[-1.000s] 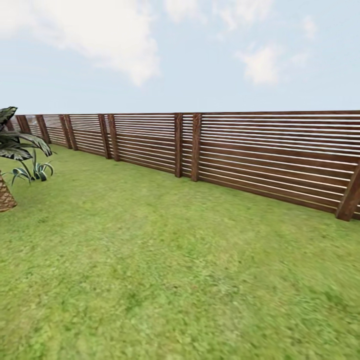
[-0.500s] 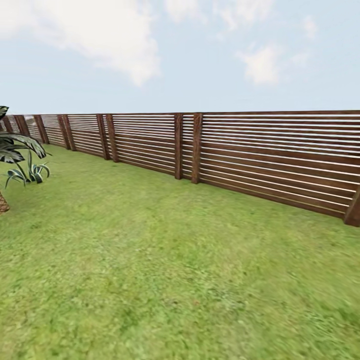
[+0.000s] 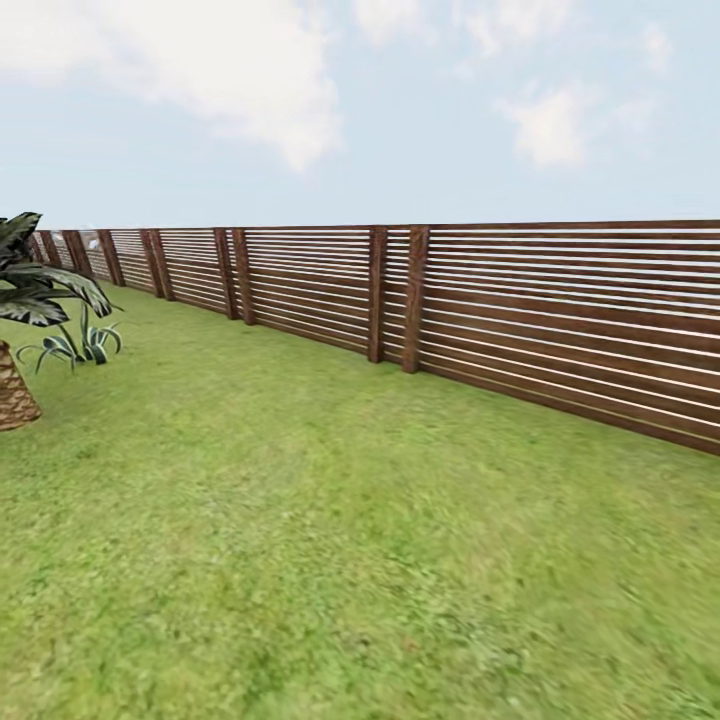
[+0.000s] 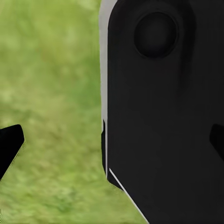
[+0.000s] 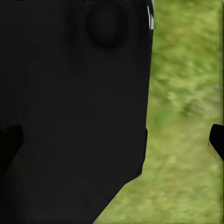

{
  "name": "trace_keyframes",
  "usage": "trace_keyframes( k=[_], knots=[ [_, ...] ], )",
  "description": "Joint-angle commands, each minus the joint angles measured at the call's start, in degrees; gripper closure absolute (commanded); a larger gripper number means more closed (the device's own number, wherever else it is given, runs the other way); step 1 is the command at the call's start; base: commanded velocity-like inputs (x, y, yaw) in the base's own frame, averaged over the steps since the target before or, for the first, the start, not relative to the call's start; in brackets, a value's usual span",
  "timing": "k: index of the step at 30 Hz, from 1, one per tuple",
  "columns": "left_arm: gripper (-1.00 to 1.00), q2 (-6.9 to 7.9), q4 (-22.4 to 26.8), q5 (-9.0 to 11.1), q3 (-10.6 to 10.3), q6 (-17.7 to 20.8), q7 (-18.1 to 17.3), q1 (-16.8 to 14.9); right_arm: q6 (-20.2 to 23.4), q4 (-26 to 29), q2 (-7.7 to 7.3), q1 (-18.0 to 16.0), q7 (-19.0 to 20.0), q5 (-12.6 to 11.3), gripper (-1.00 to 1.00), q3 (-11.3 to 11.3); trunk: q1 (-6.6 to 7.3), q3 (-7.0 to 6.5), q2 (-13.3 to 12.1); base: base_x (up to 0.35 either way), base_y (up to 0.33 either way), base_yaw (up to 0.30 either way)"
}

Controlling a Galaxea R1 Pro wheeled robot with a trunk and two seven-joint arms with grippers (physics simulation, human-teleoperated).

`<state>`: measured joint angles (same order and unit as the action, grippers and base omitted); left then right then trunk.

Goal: Take the three Easter eggs out of the wicker basket on the lawn in the garden, then place them on the lawn next to a single tree (choose any tree) so that all three eggs are next to the same tree and none are left in the basket.

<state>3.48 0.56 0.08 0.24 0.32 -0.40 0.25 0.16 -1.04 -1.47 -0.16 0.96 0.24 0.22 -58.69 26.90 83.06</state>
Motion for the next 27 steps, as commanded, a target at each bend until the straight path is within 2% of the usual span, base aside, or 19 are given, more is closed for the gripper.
trace_keyframes(
  k=[1, 27],
  knots=[
    [-1.0, 0.0, 0.06, 0.01, 0.02, 0.03, -0.04, 0.01, 0.02, -0.02, -0.02, -0.02, 0.11, 0.02, -1.0, 0.03, -0.04, 0.03, 0.02, 0.334, 0.0, 0.005],
    [-1.0, 0.03, 0.06, 0.01, 0.02, 0.03, -0.04, 0.01, 0.01, -0.02, -0.03, -0.03, 0.09, 0.02, -1.0, -0.04, -0.04, 0.03, 0.02, 0.334, 0.0, 0.002]
  ],
)
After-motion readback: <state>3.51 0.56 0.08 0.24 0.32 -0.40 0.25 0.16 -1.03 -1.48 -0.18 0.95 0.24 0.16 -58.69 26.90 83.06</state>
